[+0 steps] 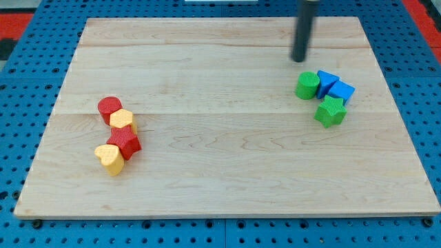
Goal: Push the green circle into the red circle
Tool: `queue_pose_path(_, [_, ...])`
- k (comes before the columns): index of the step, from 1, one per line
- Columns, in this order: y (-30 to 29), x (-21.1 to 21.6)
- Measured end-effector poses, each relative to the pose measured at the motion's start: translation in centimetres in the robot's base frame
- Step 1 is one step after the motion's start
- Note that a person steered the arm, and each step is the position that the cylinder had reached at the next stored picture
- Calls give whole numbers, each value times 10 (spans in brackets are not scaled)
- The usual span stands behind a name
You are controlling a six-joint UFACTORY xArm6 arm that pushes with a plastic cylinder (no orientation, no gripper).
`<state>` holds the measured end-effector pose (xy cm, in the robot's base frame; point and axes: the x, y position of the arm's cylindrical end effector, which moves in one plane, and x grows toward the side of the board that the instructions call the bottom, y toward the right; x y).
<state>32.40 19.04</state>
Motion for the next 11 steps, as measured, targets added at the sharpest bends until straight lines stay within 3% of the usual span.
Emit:
queue_pose_path(1, [47, 36])
queue_pose_path(3, [10, 71])
queue_pose_path(4, [-41, 48])
queue_pose_path(5, [-55, 41])
queue_pose_path(6, [-28, 44])
queue_pose_path(8, [-198, 108])
queue_pose_path(9, [-263, 104])
queue_pose_path(10, [-199, 75])
queue_pose_path(11, [-268, 59])
